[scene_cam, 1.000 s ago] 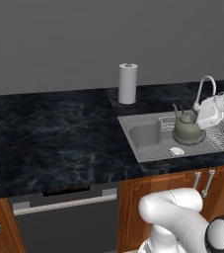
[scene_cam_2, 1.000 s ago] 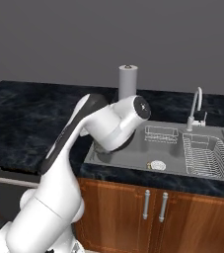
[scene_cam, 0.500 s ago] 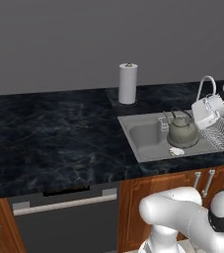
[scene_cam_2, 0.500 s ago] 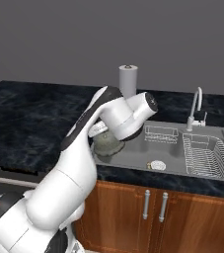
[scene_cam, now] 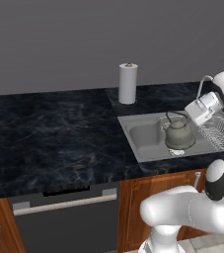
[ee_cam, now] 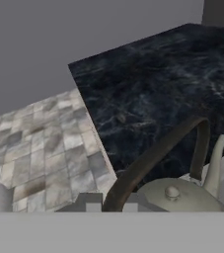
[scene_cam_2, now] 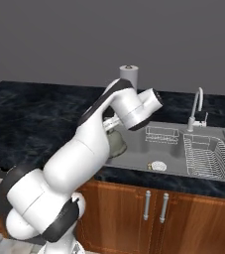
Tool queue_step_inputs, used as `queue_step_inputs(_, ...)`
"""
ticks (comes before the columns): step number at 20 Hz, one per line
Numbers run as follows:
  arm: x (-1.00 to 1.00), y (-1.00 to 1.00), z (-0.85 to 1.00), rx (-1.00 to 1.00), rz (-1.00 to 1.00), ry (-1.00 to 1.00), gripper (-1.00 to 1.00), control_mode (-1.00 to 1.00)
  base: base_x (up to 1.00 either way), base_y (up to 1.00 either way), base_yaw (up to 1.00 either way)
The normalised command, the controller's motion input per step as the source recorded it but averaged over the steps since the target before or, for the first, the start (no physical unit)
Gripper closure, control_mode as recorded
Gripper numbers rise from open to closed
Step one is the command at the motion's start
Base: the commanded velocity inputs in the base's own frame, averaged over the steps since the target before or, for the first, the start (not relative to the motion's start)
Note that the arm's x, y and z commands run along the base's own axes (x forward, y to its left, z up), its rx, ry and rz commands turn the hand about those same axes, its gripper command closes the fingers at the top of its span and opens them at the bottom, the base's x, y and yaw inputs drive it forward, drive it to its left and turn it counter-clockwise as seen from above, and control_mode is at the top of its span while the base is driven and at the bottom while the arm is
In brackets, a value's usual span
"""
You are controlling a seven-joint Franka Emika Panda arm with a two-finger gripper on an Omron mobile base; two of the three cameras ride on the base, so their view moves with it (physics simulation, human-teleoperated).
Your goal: Open the cabinet, pick the kettle from the cabinet, and place it in the sink.
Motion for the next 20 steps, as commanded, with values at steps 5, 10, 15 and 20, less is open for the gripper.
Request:
queue_step_inputs(5, 0.27, 0.00, -0.22, 0.00, -0.02, 0.03, 1.00, -1.00, 0.00, 0.00, 0.00)
queue_step_inputs(10, 0.15, -0.04, -0.32, 0.00, -0.05, 0.00, 1.00, -1.00, 0.00, 0.00, 0.00)
queue_step_inputs(15, 0.21, 0.00, -0.29, 0.00, -0.07, -0.03, 1.00, -1.00, 0.00, 0.00, 0.00)
queue_step_inputs(20, 0.24, 0.05, -0.22, 0.00, -0.07, -0.05, 1.00, -1.00, 0.00, 0.00, 0.00)
